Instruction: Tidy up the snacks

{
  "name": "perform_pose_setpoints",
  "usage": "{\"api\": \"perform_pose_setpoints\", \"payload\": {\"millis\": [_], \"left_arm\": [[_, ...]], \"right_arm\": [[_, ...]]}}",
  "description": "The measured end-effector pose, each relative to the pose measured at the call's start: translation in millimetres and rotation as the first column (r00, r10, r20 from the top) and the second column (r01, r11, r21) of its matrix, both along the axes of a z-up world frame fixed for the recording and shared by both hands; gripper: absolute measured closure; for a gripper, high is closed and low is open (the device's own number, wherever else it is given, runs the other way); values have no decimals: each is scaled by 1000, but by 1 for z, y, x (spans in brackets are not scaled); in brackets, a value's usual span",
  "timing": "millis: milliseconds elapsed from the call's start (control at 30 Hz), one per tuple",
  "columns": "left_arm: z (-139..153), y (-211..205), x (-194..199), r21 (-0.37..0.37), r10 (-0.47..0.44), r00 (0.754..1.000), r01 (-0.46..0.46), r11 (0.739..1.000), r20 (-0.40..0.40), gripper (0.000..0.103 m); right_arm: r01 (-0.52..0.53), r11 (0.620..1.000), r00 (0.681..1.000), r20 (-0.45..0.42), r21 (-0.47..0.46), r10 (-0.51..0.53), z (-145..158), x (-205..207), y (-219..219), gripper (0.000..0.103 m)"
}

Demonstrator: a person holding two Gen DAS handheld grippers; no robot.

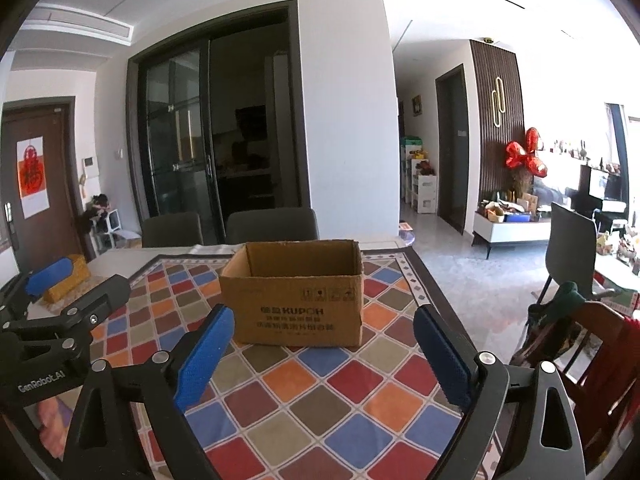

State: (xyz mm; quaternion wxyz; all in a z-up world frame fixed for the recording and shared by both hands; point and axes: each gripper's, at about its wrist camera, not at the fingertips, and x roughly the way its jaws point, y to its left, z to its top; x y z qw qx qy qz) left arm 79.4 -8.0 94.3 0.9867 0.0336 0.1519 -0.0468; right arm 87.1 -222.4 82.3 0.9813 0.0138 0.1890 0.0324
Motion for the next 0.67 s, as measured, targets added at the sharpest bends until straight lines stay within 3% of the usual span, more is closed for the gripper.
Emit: {"api": "perform_pose_setpoints", "payload": {"millis": [667], "left_arm": [[-3,2,0,6,3,1000,-3,1000,-10,0]], "right_arm": [[7,1000,1000,-8,-3,-7,-1,-3,-1,11]]}}
